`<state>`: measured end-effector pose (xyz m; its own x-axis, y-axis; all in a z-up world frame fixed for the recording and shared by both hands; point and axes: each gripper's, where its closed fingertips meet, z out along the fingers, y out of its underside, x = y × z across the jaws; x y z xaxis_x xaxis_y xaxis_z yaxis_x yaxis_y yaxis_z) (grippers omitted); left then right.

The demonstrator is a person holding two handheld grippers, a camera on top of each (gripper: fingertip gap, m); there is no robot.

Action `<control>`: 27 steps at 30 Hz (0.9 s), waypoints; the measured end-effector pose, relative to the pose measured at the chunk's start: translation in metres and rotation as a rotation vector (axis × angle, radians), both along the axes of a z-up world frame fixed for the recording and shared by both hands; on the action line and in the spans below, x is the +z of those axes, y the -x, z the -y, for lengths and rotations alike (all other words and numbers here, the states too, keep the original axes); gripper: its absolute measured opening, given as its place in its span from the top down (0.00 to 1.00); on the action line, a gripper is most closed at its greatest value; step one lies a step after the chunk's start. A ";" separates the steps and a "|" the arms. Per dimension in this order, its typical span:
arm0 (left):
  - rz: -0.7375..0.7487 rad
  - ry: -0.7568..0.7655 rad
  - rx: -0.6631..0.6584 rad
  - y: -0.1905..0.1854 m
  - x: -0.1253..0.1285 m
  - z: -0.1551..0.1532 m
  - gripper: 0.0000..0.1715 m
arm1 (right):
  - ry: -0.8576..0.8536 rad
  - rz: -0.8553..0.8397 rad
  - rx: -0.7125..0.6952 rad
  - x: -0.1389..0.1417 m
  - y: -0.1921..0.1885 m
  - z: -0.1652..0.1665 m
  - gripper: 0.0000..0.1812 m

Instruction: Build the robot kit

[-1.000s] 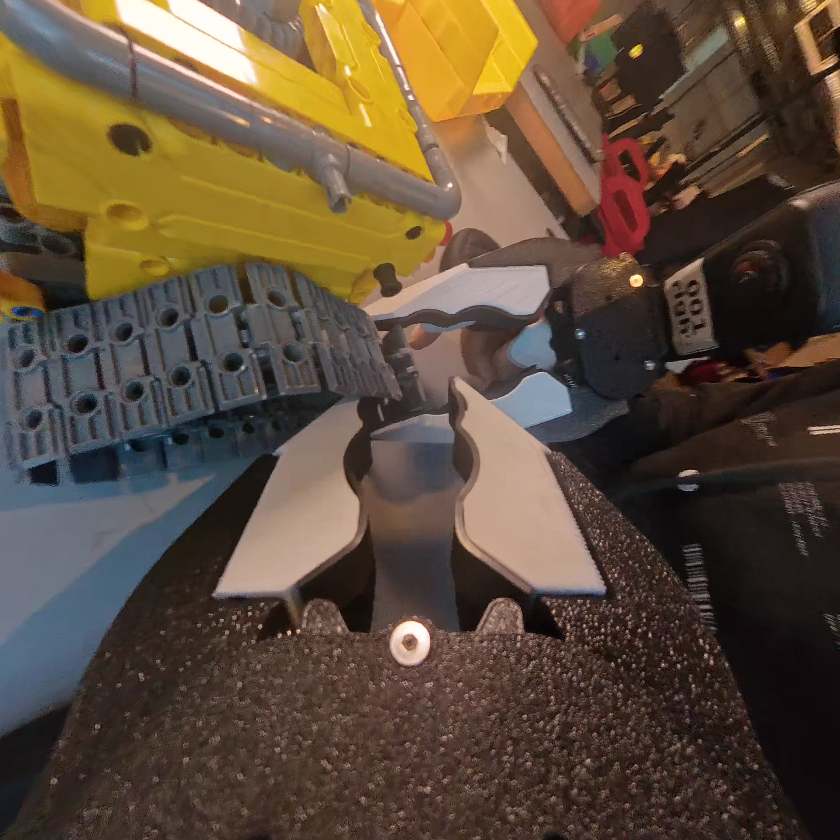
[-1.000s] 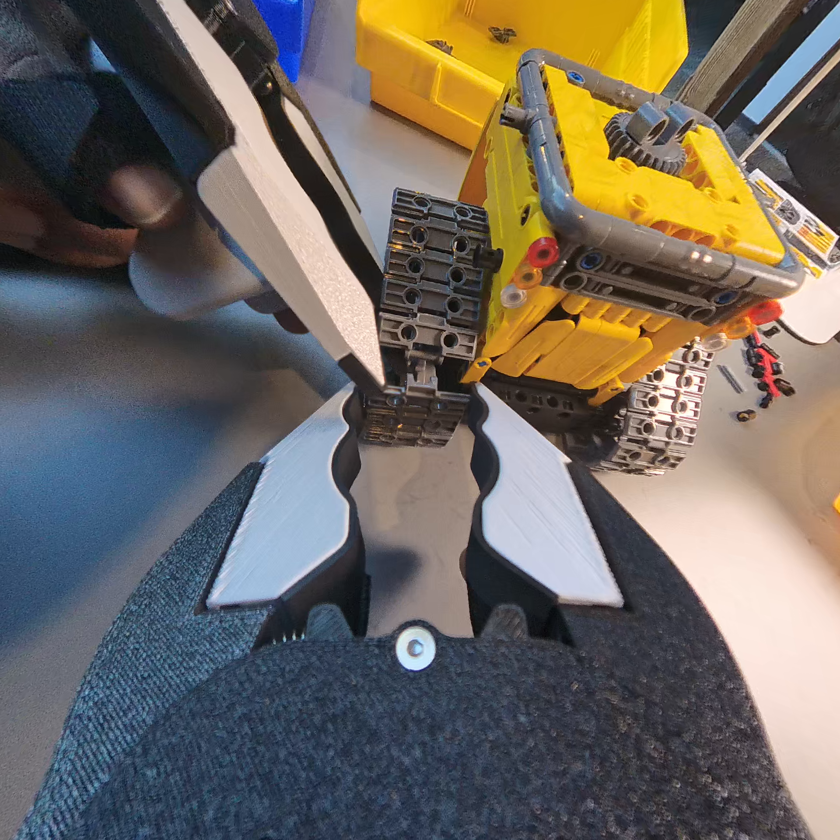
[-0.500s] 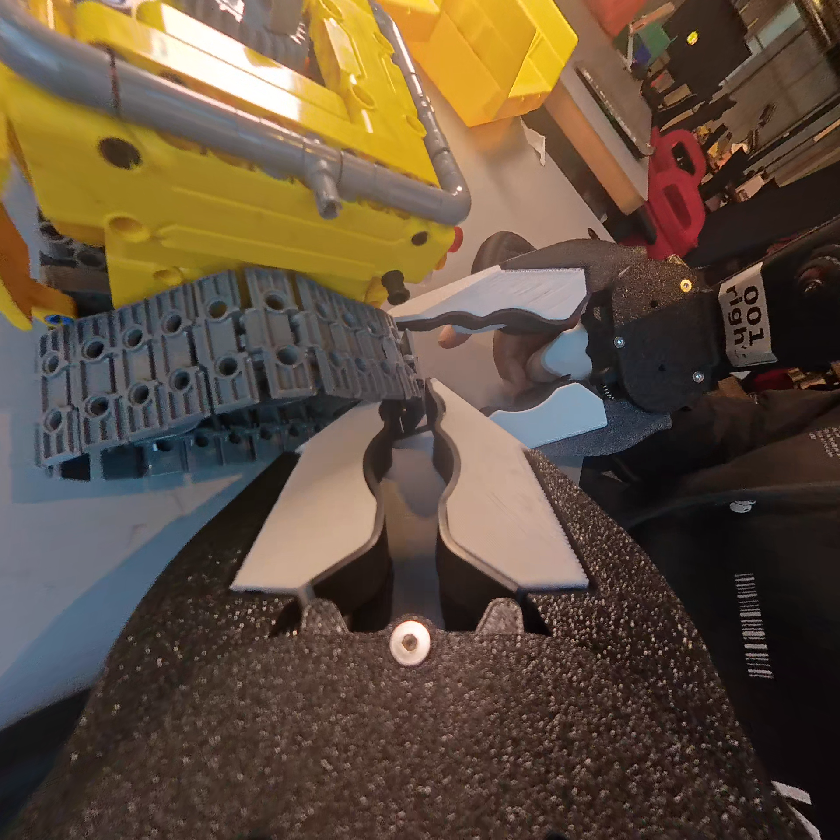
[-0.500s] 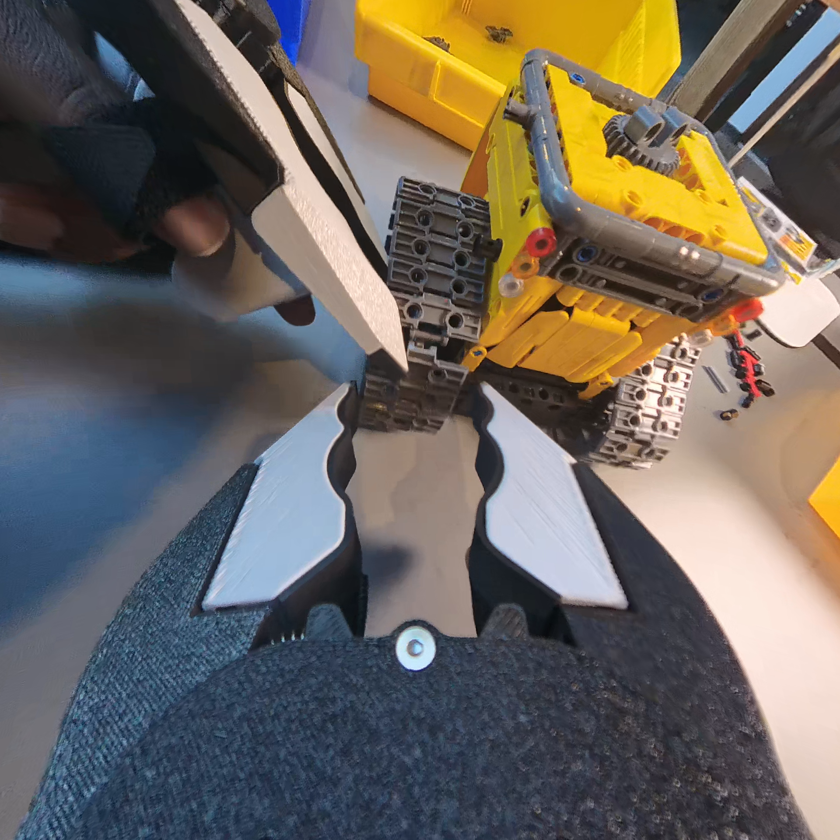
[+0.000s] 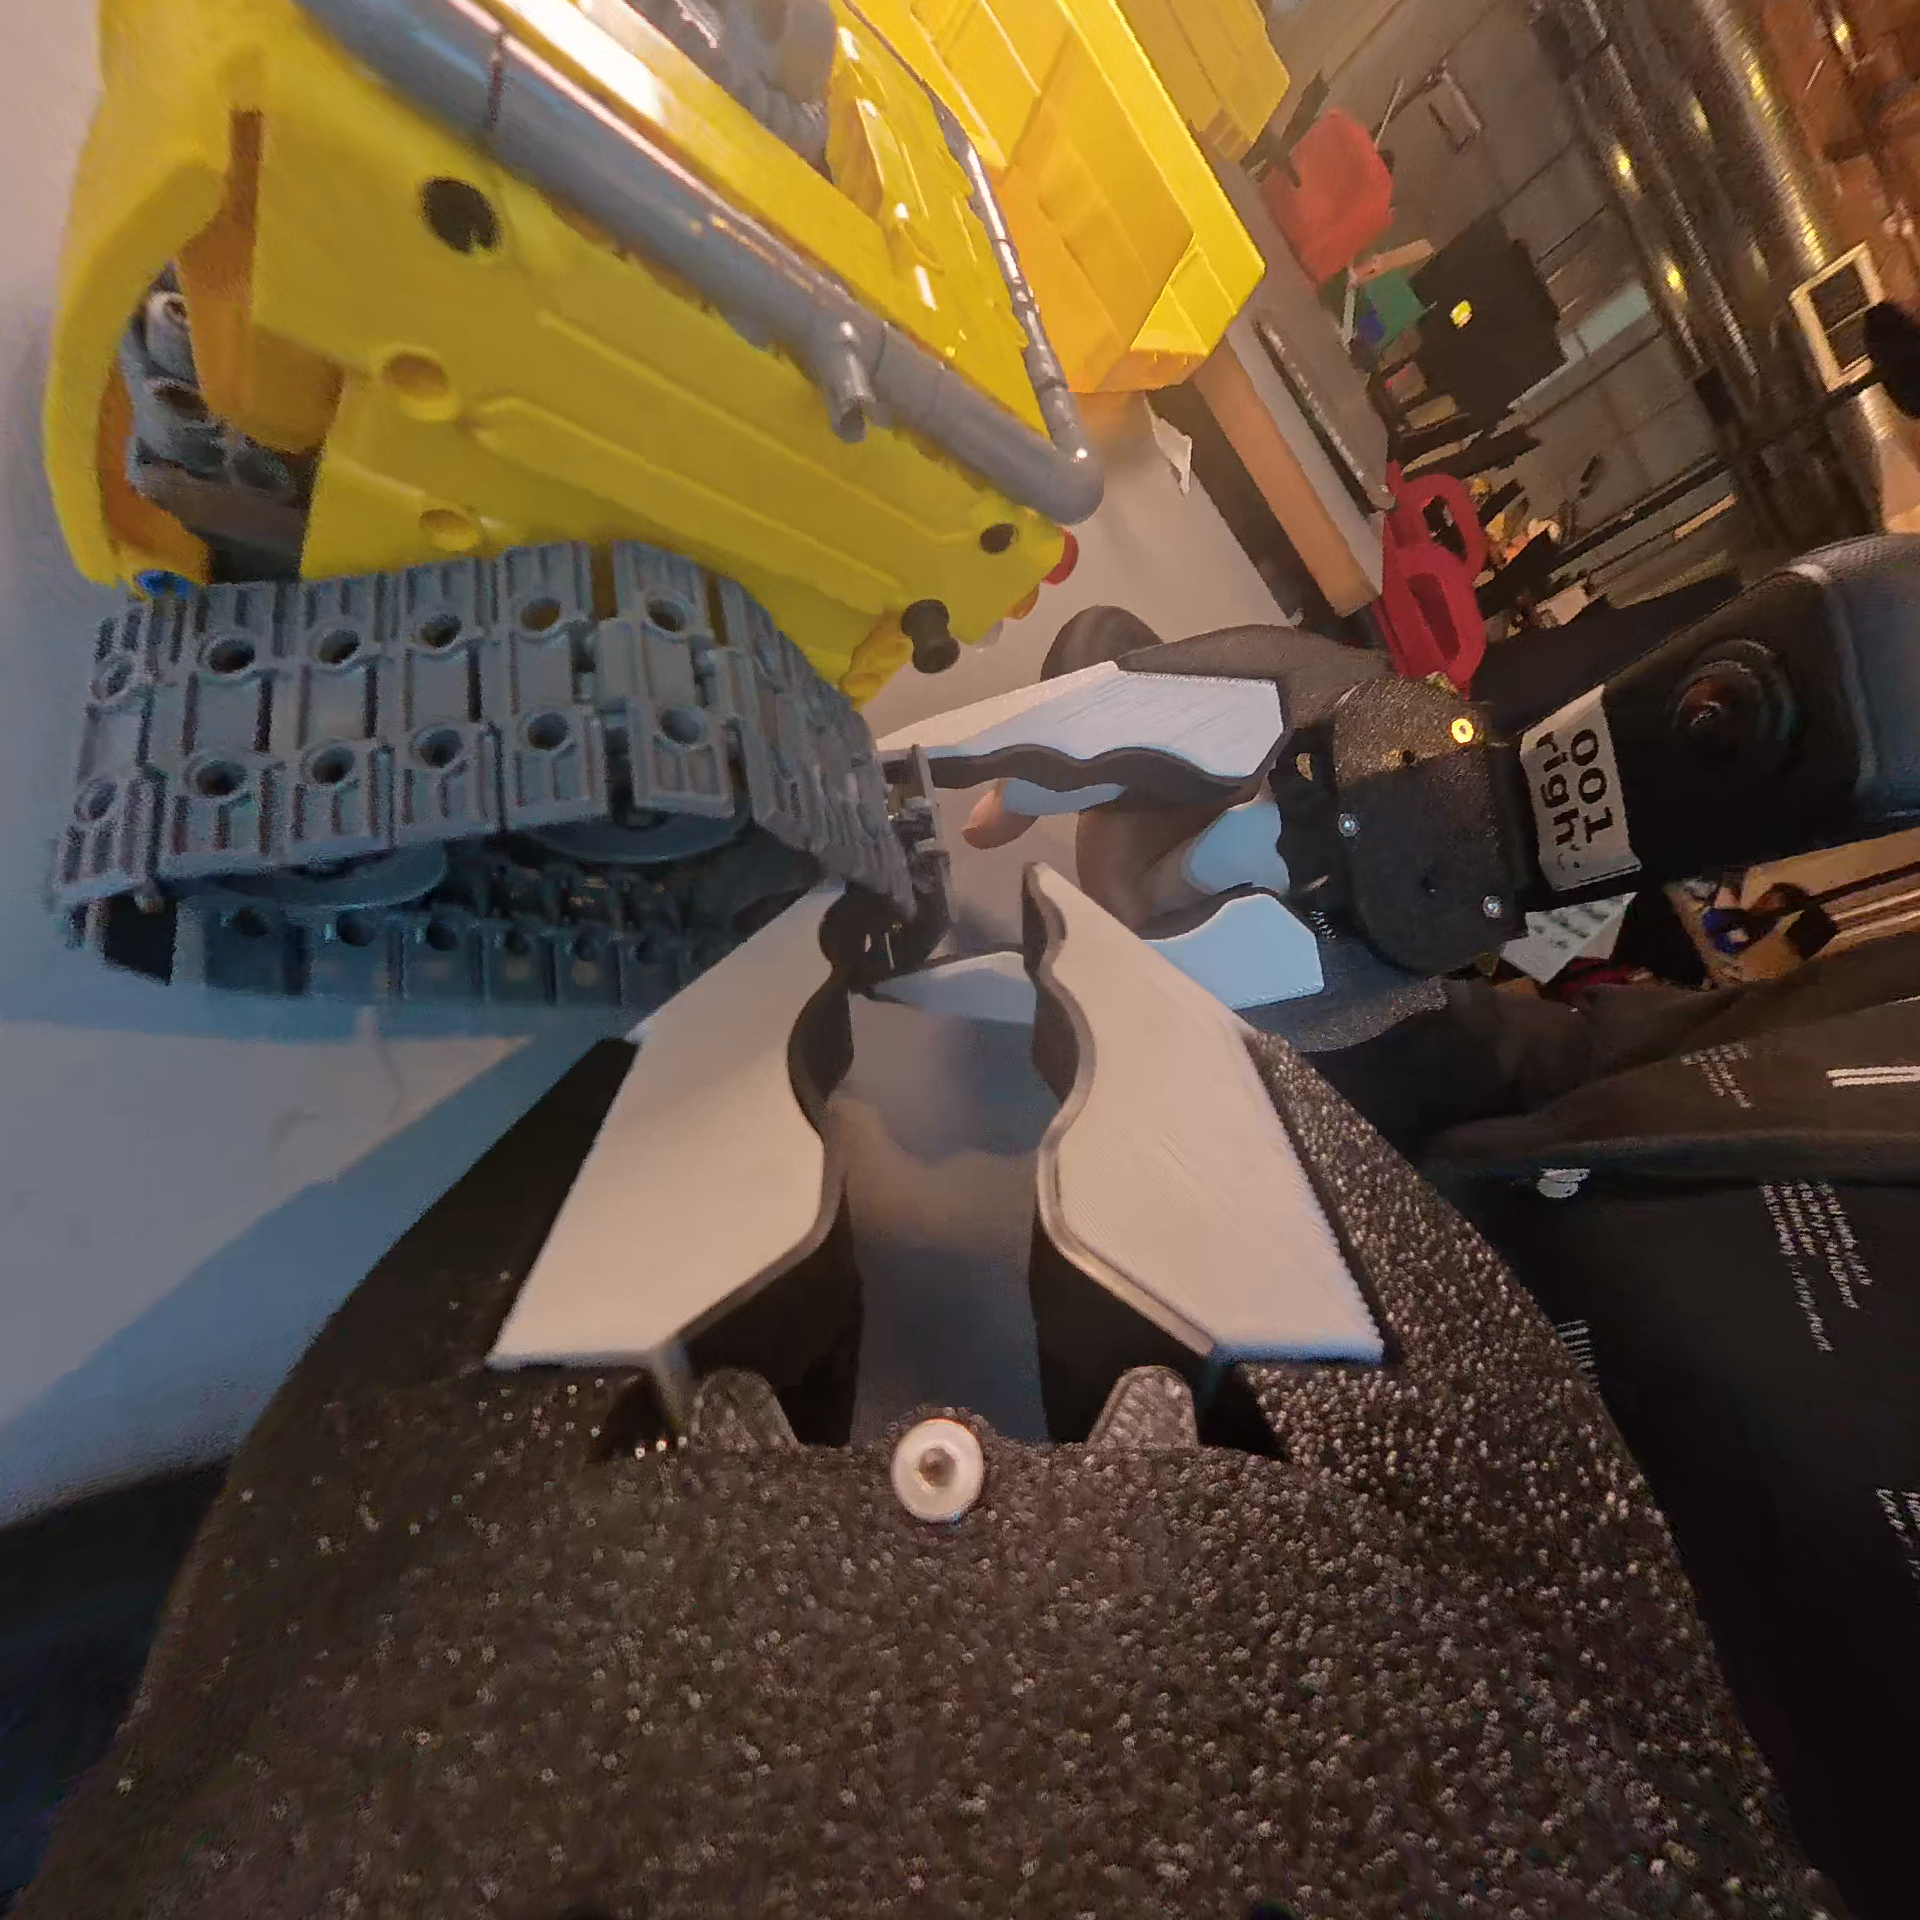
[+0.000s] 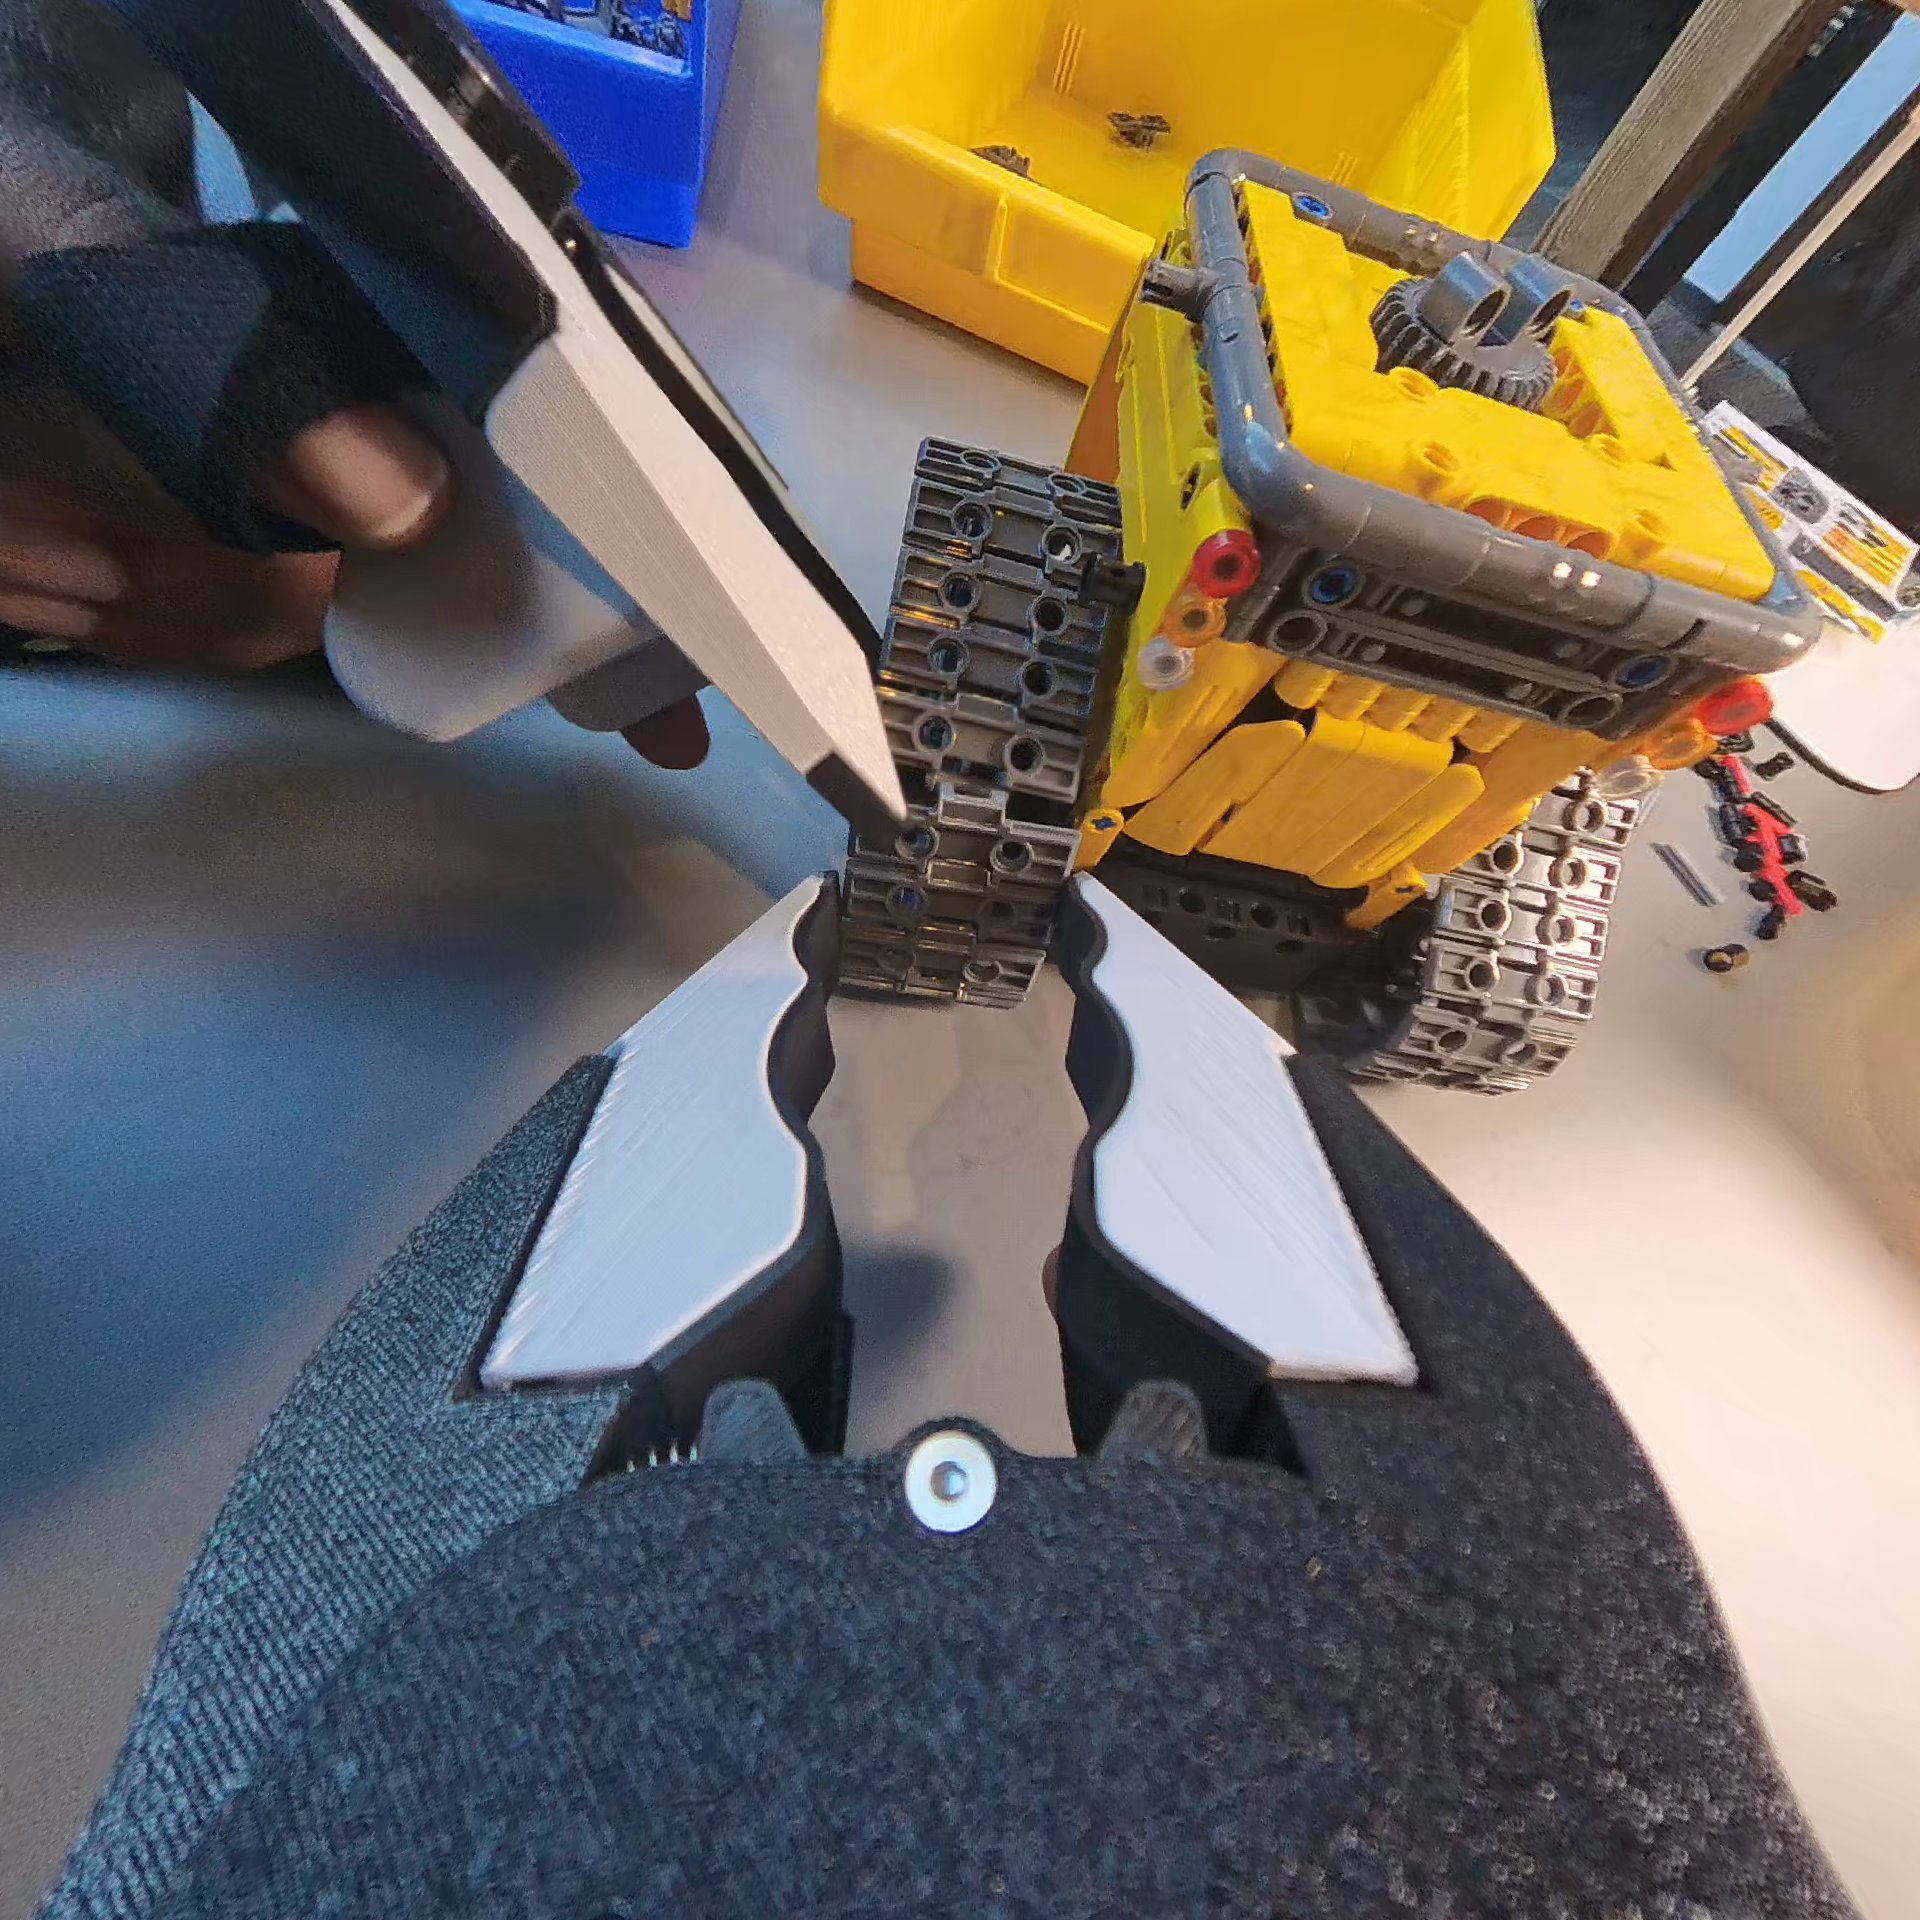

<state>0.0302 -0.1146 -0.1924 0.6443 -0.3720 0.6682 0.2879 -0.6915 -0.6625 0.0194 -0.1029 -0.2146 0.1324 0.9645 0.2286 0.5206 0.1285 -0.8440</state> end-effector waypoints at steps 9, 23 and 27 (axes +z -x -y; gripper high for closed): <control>0.124 -0.017 0.136 0.021 0.007 -0.009 0.85 | 0.011 -0.005 0.003 0.000 0.001 0.000 0.77; 0.095 -0.014 0.092 0.011 0.002 -0.016 0.96 | 0.038 -0.016 0.008 0.001 0.003 0.000 0.77; 0.081 -0.001 0.080 0.012 0.001 -0.015 0.96 | 0.021 -0.017 0.007 0.002 0.004 -0.001 0.77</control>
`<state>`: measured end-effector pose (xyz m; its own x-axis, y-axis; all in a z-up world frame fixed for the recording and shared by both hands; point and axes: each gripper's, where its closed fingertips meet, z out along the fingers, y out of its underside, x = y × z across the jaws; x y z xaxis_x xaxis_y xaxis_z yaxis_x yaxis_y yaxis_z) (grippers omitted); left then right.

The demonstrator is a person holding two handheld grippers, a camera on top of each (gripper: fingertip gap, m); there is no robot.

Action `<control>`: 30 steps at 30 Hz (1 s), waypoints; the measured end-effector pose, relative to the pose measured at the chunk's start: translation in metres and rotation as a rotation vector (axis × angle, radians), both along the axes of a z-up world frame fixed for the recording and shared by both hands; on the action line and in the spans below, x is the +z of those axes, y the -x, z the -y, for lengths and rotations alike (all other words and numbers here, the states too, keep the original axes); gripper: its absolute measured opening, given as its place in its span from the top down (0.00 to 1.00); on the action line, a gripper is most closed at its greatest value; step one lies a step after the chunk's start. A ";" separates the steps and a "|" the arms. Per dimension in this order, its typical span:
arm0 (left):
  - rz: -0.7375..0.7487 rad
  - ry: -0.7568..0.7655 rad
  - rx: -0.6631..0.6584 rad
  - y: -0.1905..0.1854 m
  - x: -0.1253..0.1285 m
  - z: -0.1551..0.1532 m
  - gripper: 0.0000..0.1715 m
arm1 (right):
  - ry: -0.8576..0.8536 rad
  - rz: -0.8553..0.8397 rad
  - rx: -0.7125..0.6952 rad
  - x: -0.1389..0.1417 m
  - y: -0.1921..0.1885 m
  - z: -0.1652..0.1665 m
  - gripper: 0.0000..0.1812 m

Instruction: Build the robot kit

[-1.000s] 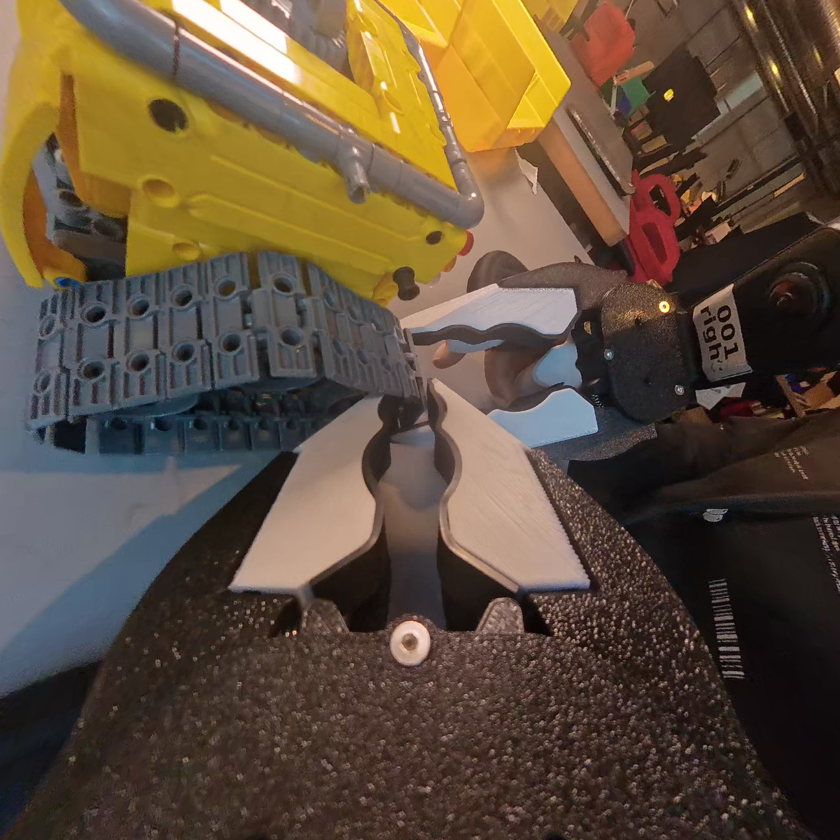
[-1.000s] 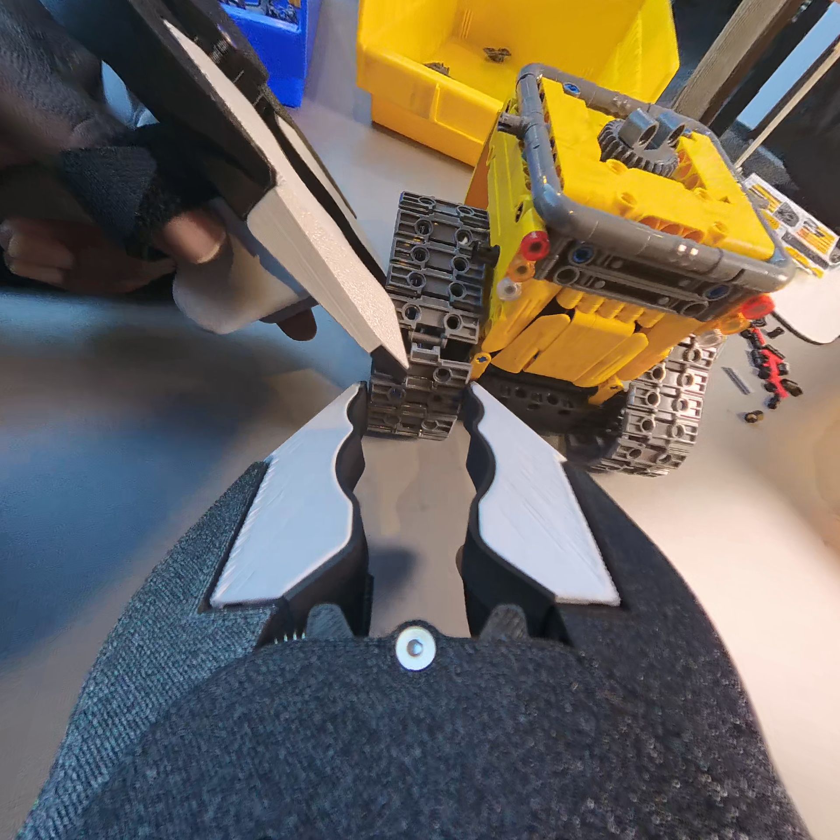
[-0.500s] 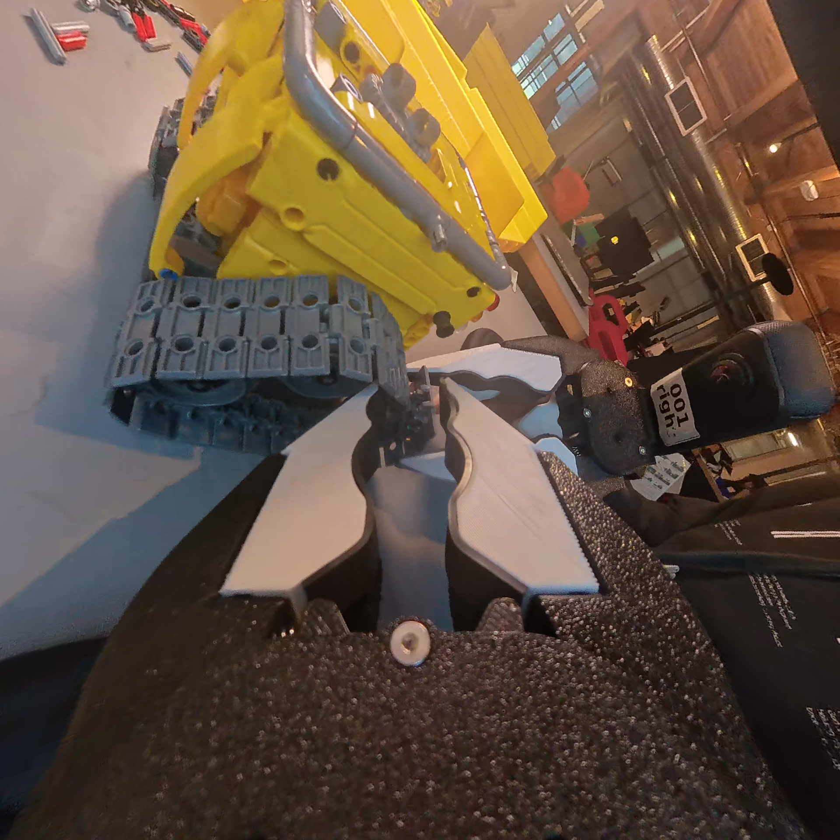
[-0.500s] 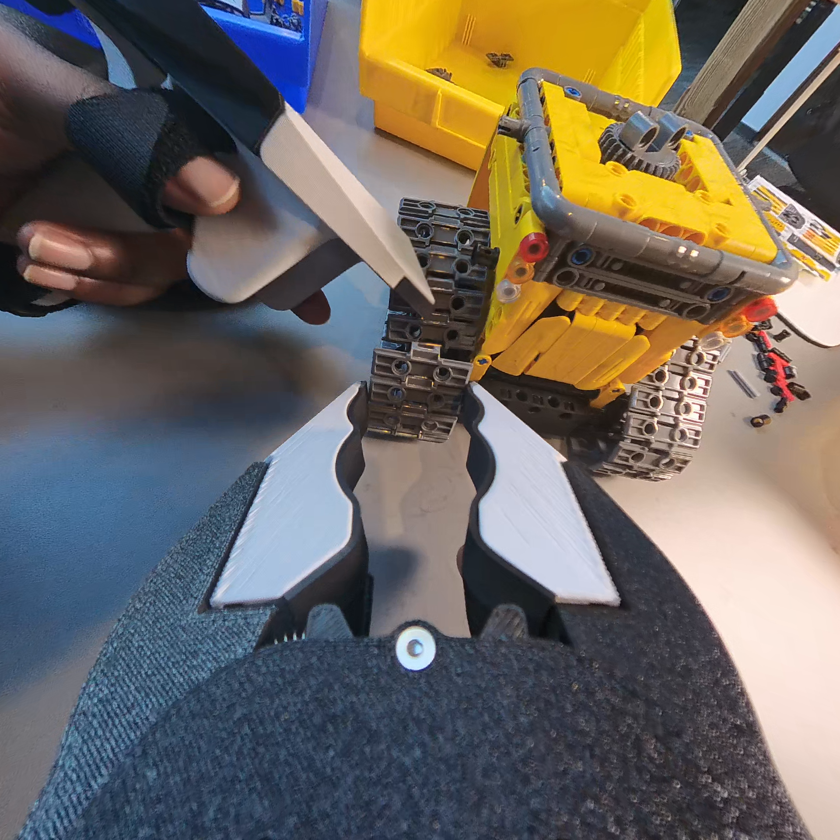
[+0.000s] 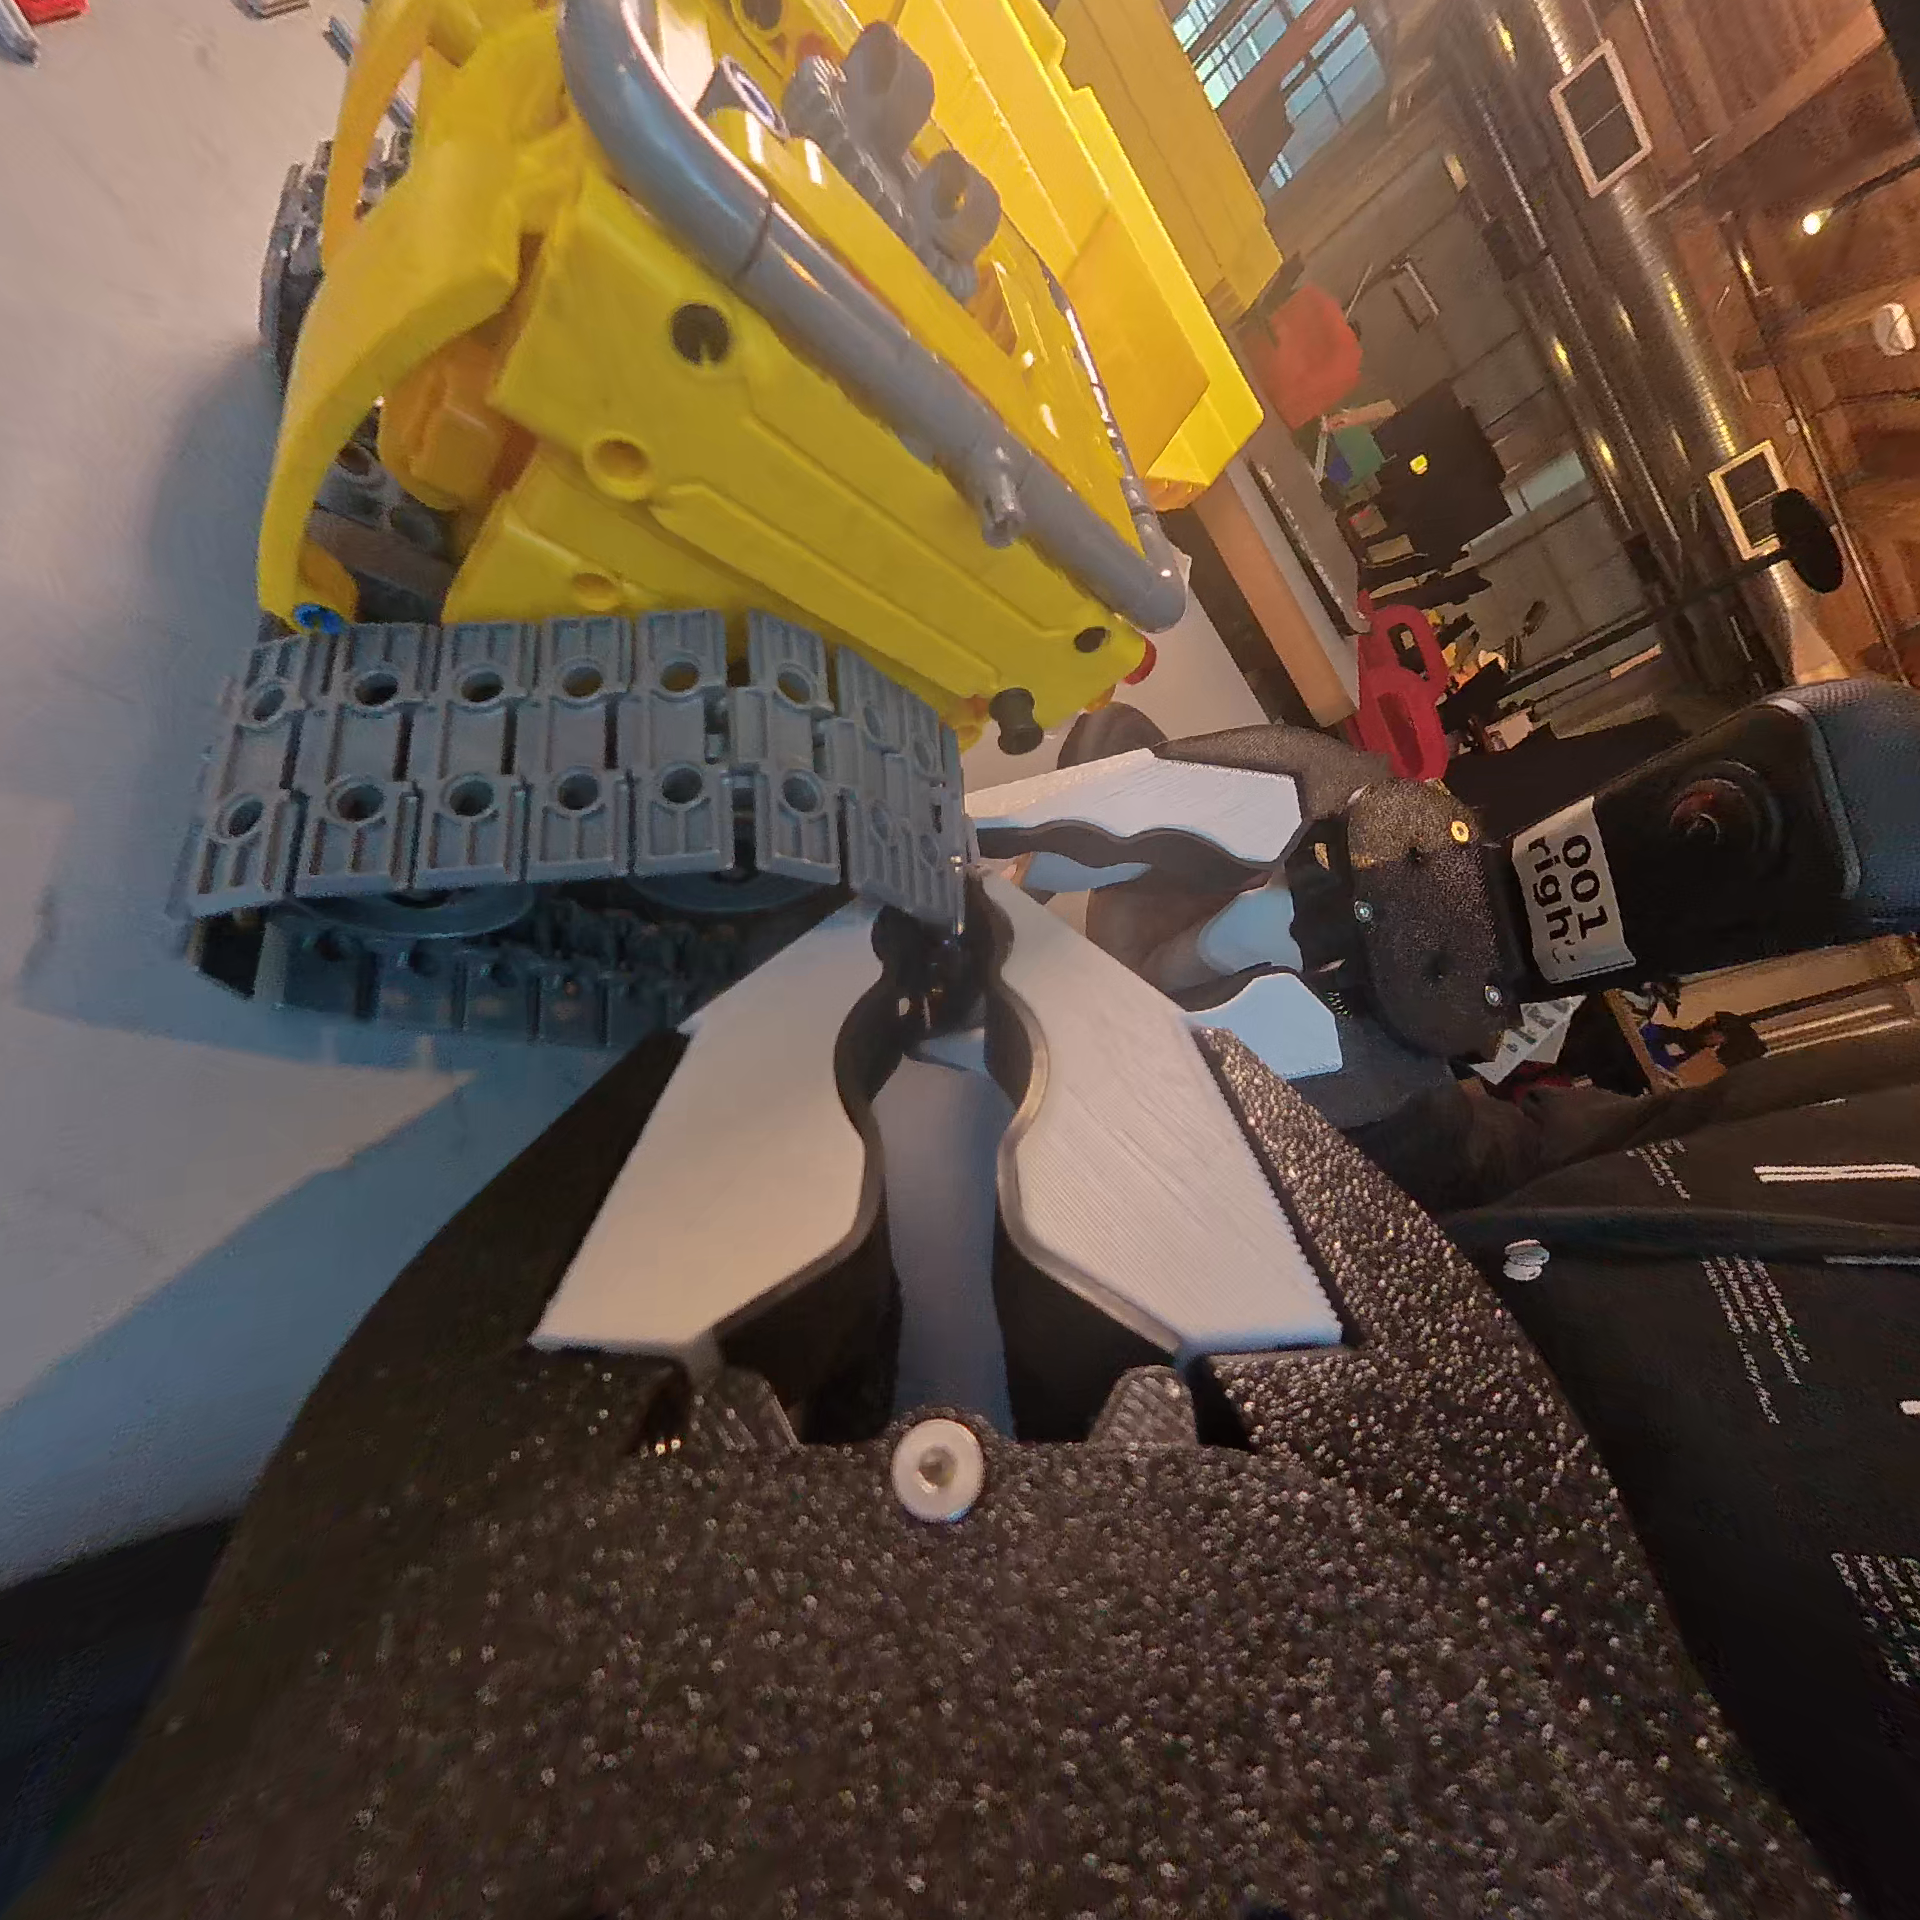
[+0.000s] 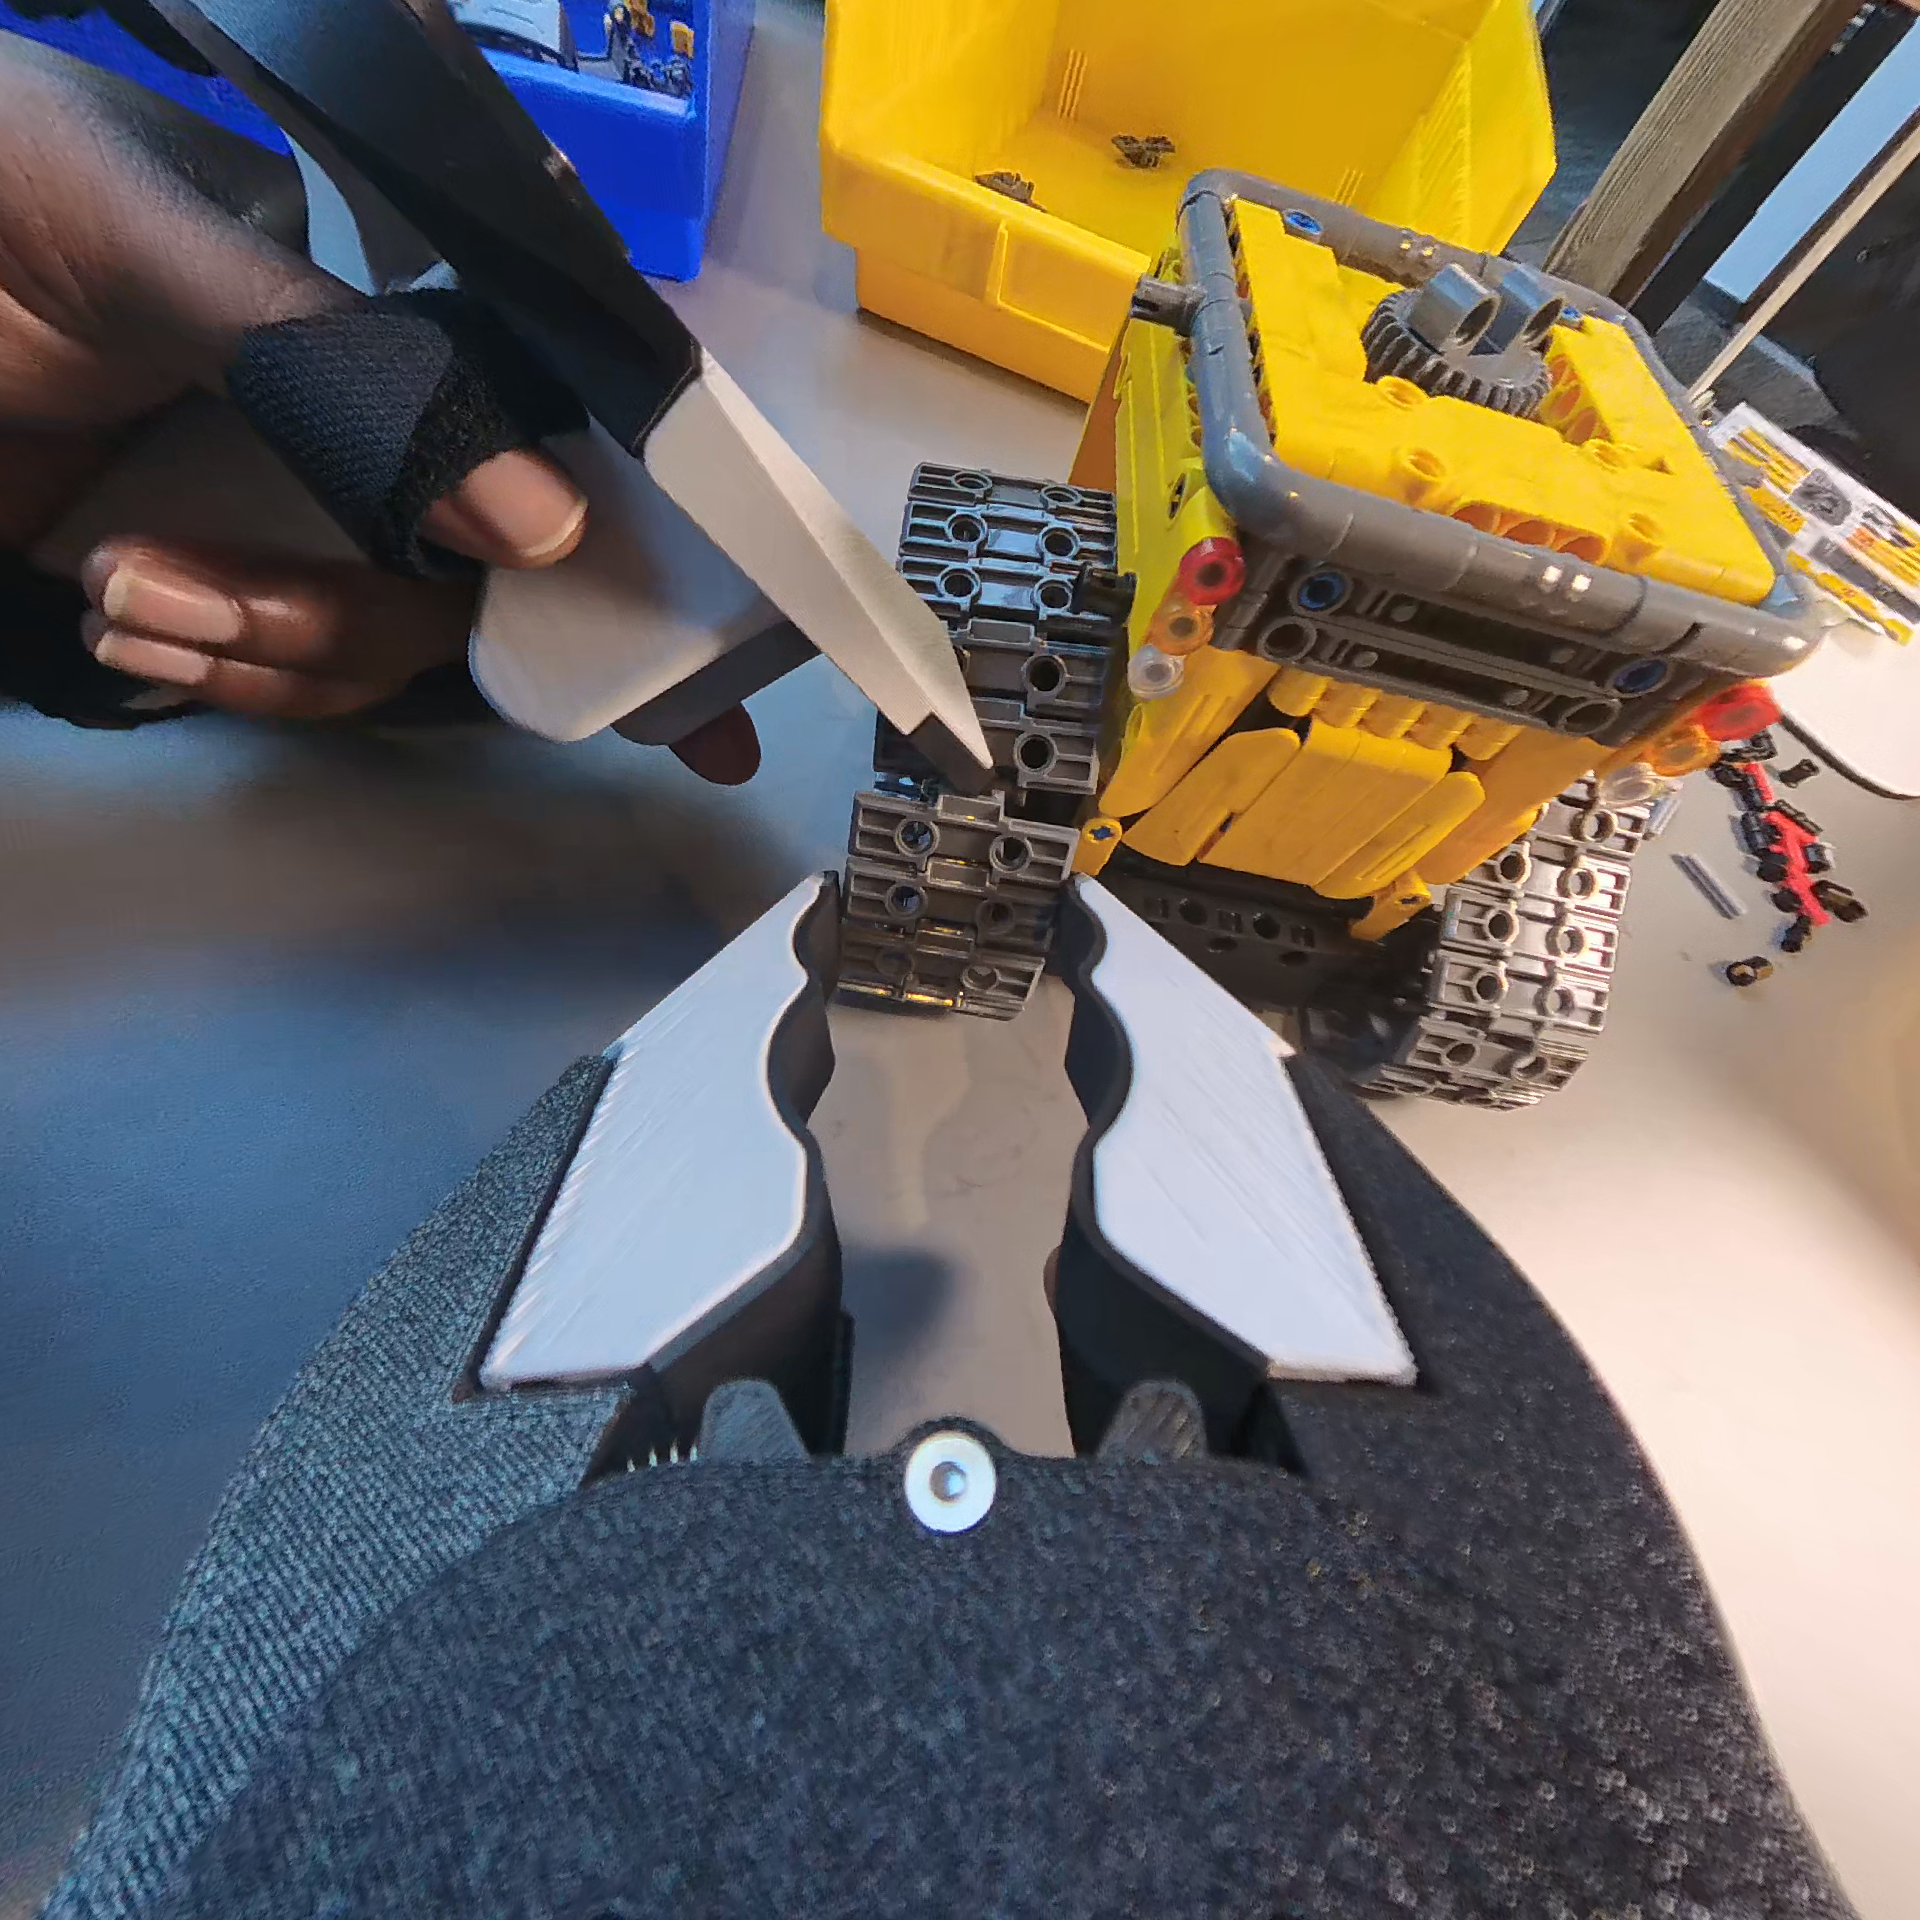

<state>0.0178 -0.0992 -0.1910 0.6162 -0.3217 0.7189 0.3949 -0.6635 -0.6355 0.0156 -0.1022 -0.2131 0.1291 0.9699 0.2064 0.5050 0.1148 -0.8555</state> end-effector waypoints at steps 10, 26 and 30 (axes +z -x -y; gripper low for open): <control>-0.050 0.035 -0.045 0.000 0.000 0.002 0.96 | -0.039 -0.003 -0.018 0.002 0.001 -0.003 0.78; -0.058 0.090 -0.160 -0.001 0.000 0.005 0.92 | -0.011 -0.006 0.003 0.001 0.008 -0.005 0.77; -0.074 0.082 -0.185 -0.003 -0.001 0.007 0.85 | -0.012 -0.004 0.004 0.001 0.010 -0.006 0.77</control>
